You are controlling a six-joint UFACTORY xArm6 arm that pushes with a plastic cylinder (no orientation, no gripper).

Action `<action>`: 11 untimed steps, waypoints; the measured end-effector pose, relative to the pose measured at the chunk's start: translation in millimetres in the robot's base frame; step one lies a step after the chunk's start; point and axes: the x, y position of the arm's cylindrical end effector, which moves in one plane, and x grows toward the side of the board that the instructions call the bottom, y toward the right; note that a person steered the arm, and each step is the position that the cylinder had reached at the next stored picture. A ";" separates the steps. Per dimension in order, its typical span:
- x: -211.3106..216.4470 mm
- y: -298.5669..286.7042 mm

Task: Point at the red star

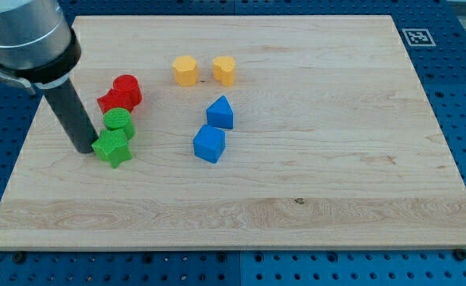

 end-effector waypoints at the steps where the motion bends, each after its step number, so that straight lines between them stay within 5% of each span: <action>1: 0.0 -20.6; 6: -11.7 -94.6; 11: -62.3 -44.8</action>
